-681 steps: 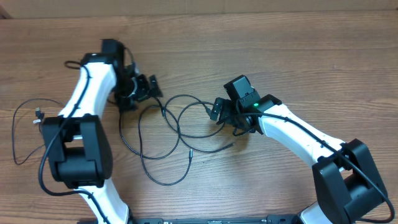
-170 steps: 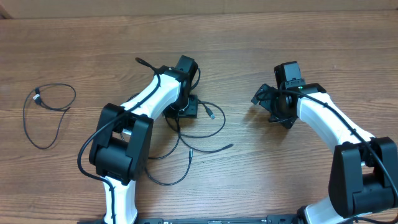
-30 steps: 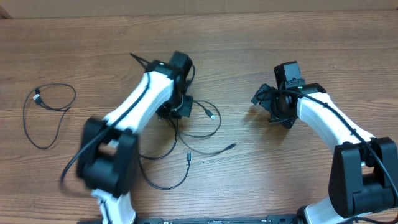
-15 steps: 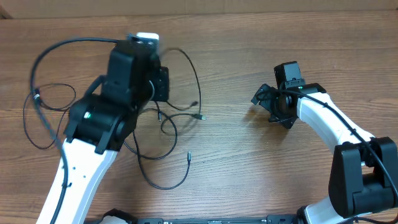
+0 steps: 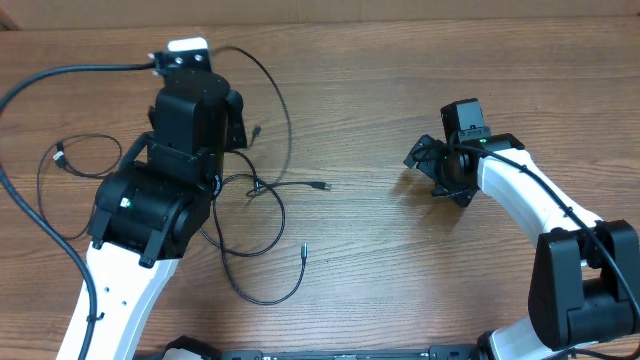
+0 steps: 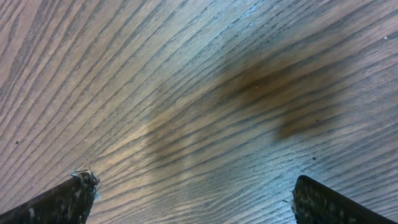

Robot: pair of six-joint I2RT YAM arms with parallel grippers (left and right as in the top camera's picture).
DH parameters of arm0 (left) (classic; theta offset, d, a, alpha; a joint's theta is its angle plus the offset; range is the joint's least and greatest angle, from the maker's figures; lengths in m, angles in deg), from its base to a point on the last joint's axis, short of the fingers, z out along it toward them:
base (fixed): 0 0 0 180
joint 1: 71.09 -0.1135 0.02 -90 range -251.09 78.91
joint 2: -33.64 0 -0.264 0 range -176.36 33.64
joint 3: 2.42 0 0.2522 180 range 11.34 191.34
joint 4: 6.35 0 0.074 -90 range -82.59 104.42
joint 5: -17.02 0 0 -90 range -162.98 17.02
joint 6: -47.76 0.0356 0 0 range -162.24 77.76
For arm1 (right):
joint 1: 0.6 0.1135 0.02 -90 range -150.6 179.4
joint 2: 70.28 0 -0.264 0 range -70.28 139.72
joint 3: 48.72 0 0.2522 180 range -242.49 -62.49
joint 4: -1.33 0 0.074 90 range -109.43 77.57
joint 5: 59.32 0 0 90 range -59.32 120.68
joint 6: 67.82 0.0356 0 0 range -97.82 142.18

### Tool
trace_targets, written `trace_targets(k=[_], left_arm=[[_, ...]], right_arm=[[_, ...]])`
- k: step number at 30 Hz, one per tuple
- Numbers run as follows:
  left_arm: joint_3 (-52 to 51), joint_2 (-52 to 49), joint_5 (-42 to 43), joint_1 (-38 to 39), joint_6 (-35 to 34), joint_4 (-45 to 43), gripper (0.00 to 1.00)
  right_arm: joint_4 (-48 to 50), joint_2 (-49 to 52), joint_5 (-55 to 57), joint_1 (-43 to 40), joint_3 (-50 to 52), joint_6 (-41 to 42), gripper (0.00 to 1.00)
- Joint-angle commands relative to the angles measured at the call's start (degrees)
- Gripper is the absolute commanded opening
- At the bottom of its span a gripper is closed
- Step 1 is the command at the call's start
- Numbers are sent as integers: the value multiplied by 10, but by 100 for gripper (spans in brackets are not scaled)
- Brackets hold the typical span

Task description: Untangle cables

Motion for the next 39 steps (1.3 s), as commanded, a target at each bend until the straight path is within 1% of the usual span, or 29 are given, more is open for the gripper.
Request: trace_targets(k=[1,3,5,7,9,15,19,24,29,33,36,39], left_arm=[[5,-25,167,1,-13,30,4],[5,-58,281,1,-13,52,4],[5,-98,333,1,-13,72,4],[5,-143,350,3,-13,104,4],[5,-199,348,5,-12,144,4],[5,-315,348,5,-4,210,4],[5,-402,302,5,0,239,4],[5,-459,273,4,0,248,4],[5,-498,210,2,-19,250,5],[5,-501,199,0,-28,247,10],[5,-501,170,0,-33,247,14],[5,-501,157,0,-47,244,25]], right_arm=[[3,-12,5,-2,-5,-3,100],[3,-12,5,-2,-5,-3,100],[3,-12,5,-2,-5,-3,100],[3,-12,5,-2,-5,-3,100],[3,-12,5,-2,-5,-3,100],[3,-12,5,-2,-5,-3,100],[3,-12,5,-2,-5,-3,100],[3,-12,5,-2,-5,-3,100],[3,-12,5,-2,-5,-3,100],[3,-12,5,-2,-5,-3,100],[3,-12,5,-2,-5,-3,100],[3,-12,5,-2,-5,-3,100]])
